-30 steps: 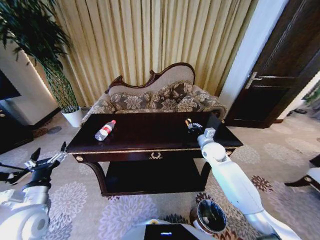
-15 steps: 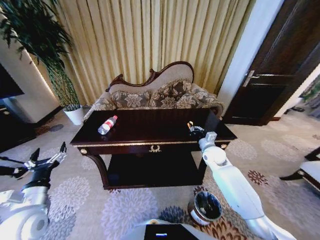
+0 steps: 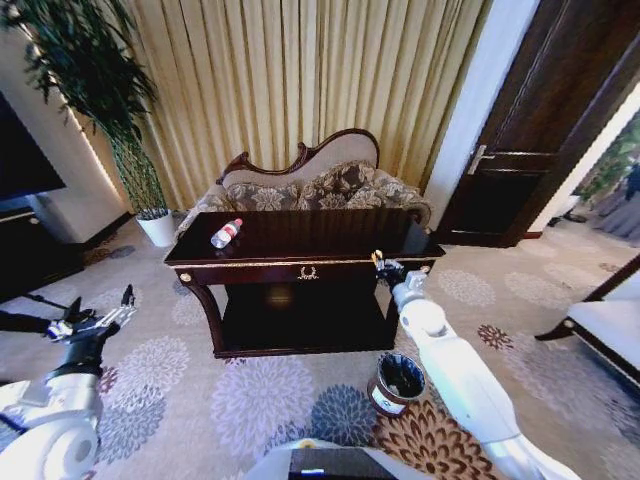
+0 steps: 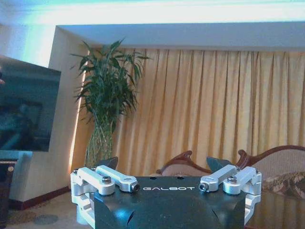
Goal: Move to the front of the table and place the trash on the table into the trash bin.
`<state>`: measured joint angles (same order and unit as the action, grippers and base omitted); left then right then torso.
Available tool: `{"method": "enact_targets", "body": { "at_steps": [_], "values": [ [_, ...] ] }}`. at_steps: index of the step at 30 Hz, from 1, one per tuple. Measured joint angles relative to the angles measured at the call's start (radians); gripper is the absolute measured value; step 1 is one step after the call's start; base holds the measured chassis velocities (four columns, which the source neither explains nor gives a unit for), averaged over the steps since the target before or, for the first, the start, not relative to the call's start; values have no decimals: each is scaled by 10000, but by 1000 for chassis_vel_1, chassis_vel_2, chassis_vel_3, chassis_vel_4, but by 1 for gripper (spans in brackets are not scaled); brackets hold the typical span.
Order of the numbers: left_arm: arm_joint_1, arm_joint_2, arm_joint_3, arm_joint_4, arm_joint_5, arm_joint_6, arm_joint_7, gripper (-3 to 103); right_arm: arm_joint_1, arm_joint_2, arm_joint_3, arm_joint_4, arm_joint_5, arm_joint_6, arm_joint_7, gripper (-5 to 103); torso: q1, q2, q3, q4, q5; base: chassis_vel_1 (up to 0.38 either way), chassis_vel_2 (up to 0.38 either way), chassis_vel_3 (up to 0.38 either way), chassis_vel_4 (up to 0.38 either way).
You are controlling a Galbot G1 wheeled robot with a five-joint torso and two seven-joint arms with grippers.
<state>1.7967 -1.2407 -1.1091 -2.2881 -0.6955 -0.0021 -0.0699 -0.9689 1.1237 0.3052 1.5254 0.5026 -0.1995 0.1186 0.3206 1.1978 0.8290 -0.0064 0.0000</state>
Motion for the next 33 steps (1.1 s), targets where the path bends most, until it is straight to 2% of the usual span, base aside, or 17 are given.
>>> {"method": "enact_targets", "body": {
  "at_steps": [4, 6, 7, 8, 10, 11, 13, 22, 33],
  "values": [
    [7, -26, 0, 11, -8, -102, 6, 100, -166, 128, -14, -2121, -672, 69, 0, 3, 13, -6, 4, -3, 0, -23, 26, 21, -18],
    [16, -34, -15, 32, -14, -140, 10, 100, -162, 128, -17, -2546, -821, 138, -1, 3, 13, -6, 4, -3, 2, 0, 0, 0, 0],
    [55, -55, -62, 95, -48, -221, 93, 100, -33, 118, -40, -3742, -1212, 391, 0, 3, 8, -4, 1, -4, 2, 0, 0, 0, 0],
    [55, -55, -62, 95, -48, -221, 93, 100, -33, 118, -40, -3742, -1212, 391, 0, 3, 8, -4, 1, -4, 2, 0, 0, 0, 0],
    [86, -66, -84, 169, -72, -326, 139, 100, 248, 123, -80, -5252, -1661, 815, 0, 3, -2, 1, -3, -4, 1, 0, 0, 0, 0],
    [86, -66, -84, 169, -72, -326, 139, 100, 248, 123, -80, -5252, -1661, 815, 0, 3, -2, 1, -3, -4, 1, 0, 0, 0, 0],
    [90, -83, -70, 227, -86, -381, 157, 100, 520, 146, -127, -6429, -2059, 1053, 0, 3, -4, 4, -4, -3, 0, 0, 0, 0, 0],
    [83, -148, -95, 192, -94, -418, 165, 100, 1023, 472, -162, -8509, -3017, 914, -1, 3, 2, 1, -1, 0, 0, 0, 0, 0, 0],
    [204, -237, -123, 294, -91, -628, 211, 100, 783, 526, 71, -9069, -4104, 302, 1, 3, 1, 1, -2, -2, -1, 0, 0, 0, 0]
  ]
}}
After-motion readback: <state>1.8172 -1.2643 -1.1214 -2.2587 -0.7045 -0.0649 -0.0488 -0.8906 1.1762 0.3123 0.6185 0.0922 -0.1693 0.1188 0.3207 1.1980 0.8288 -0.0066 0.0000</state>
